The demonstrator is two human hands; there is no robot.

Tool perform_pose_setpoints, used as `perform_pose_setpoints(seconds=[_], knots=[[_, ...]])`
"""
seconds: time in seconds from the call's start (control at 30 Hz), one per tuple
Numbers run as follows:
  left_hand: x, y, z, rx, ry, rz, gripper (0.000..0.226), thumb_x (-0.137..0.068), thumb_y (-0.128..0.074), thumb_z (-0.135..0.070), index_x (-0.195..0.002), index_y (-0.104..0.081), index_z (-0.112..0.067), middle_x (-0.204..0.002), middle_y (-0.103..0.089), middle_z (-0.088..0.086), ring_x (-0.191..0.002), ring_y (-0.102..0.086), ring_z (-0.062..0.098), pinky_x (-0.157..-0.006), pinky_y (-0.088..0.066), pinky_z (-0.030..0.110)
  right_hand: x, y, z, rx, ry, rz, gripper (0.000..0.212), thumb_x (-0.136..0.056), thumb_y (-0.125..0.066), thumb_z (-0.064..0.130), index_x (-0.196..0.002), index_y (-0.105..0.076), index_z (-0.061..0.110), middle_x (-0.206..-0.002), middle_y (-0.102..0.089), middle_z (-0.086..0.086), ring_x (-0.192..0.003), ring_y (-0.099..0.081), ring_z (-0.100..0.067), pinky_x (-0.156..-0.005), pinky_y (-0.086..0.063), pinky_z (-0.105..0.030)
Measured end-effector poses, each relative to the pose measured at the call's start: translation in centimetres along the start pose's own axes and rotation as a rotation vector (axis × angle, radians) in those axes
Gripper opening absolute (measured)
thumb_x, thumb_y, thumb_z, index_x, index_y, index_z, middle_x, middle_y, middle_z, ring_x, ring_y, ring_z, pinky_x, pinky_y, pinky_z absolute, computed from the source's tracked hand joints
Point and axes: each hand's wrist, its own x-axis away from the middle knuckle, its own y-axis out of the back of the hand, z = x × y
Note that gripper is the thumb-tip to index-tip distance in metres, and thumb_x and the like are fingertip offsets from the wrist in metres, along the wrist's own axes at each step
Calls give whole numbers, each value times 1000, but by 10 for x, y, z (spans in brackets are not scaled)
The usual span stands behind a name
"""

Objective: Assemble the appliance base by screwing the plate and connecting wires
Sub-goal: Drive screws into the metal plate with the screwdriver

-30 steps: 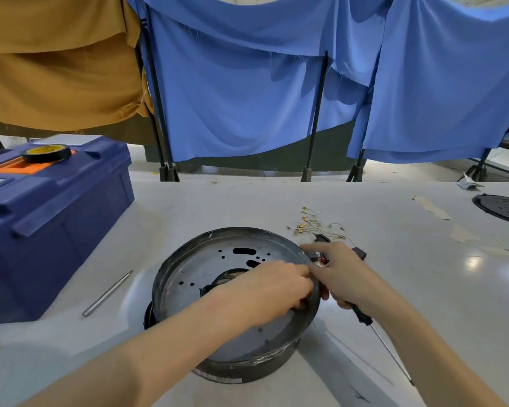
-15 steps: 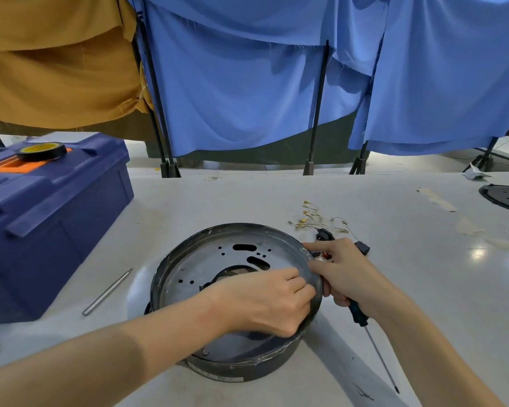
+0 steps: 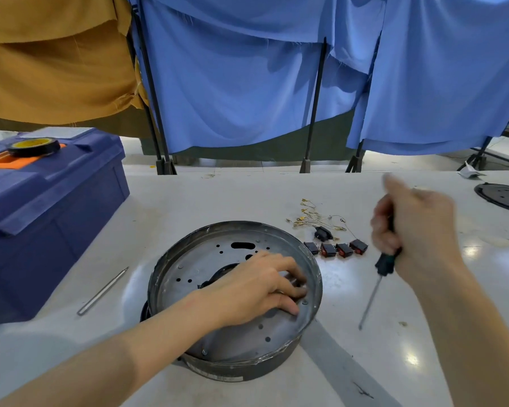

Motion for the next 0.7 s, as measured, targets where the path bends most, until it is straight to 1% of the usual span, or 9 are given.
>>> perform_pose_setpoints(seconds=[0.07, 0.1, 0.17, 0.3, 0.4, 0.7], knots=[[-1, -3, 1, 101, 52, -19, 24, -89, -68, -31, -109, -75, -19, -125, -58, -8, -113, -50, 6, -97, -36, 22, 7, -1, 17, -280, 106, -64, 59, -97, -53, 23, -38, -48, 17, -38, -40, -3, -27, -23, -14, -38, -22, -15], [-2, -3, 1, 143, 77, -22, 23, -88, -69, -29, -108, -75, -18, -125, -58, -9, -112, -51, 4, -97, -39, 22, 11, -4, 18, -361, 145, -71, 59, -97, -52, 21, -38, -47, 18, -38, -40, -2, -28, -24, -15, -38, -23, -15], [-3, -3, 1, 201, 112, -27, 22, -87, -72, -24, -106, -76, -14, -123, -59, -9, -109, -55, 3, -96, -44, 25, 21, -13, 12, -420, 173, -72, 60, -98, -49, 21, -39, -46, 18, -38, -40, -1, -27, -24, -15, -40, -22, -15], [-4, -4, 1, 228, 126, -44, 24, -83, -76, -24, -105, -76, -13, -120, -63, -6, -106, -60, 8, -93, -48, 33, 31, -24, -15, -396, 184, -79, 64, -103, -46, 22, -39, -46, 18, -37, -40, -1, -26, -23, -14, -40, -22, -15], [-4, -3, 0, 256, 141, -47, 26, -81, -77, -25, -105, -76, -14, -118, -65, -5, -105, -62, 9, -91, -50, 37, 33, -27, -25, -344, 240, -59, 64, -104, -45, 22, -39, -46, 18, -37, -40, -1, -25, -24, -16, -39, -23, -16], [-4, -3, 0, 222, 140, -47, 29, -81, -76, -30, -106, -76, -16, -118, -65, -7, -103, -61, 5, -91, -50, 35, 40, -28, -23, -272, 346, 5, 61, -102, -46, 25, -41, -50, 20, -37, -41, 0, -26, -25, -17, -40, -26, -16]])
